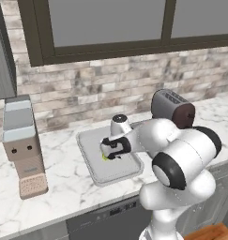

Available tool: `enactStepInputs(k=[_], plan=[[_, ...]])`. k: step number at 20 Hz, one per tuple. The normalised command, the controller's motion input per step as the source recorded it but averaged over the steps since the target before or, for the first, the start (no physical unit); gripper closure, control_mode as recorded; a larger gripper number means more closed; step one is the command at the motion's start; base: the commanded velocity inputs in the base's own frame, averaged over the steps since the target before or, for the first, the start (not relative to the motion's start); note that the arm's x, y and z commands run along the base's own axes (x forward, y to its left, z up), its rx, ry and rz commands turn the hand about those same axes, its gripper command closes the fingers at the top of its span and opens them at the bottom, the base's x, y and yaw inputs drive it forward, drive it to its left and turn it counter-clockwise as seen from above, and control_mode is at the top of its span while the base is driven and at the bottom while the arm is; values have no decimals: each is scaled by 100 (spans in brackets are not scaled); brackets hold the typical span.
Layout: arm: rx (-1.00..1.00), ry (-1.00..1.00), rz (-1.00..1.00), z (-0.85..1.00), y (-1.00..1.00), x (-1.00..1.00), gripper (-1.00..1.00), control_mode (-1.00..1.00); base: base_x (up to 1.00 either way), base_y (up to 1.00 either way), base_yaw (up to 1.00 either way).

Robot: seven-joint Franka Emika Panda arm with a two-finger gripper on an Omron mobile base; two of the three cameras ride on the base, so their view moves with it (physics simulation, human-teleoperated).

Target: Place one corn and one fish in each tupperware on the nearby counter, to pack two identical lunches.

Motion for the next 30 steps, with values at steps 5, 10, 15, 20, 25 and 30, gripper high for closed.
enactStepInputs(k=[5, 10, 15, 20, 25, 30], plan=[[0, 0, -1, 11, 0, 0, -100, -100, 0, 0, 0], [1, -11, -5, 87, -23, -42, -100, -100, 0, 0, 0], [8, -38, 0, 100, -96, -100, -100, -100, 0, 0, 0], [14, -39, 6, 61, -100, -100, -100, -100, 0, 0, 0], [5, -54, 3, 64, -98, -100, -100, -100, 0, 0, 0], [0, -77, 1, 100, -58, -100, -100, -100, 0, 0, 0]])
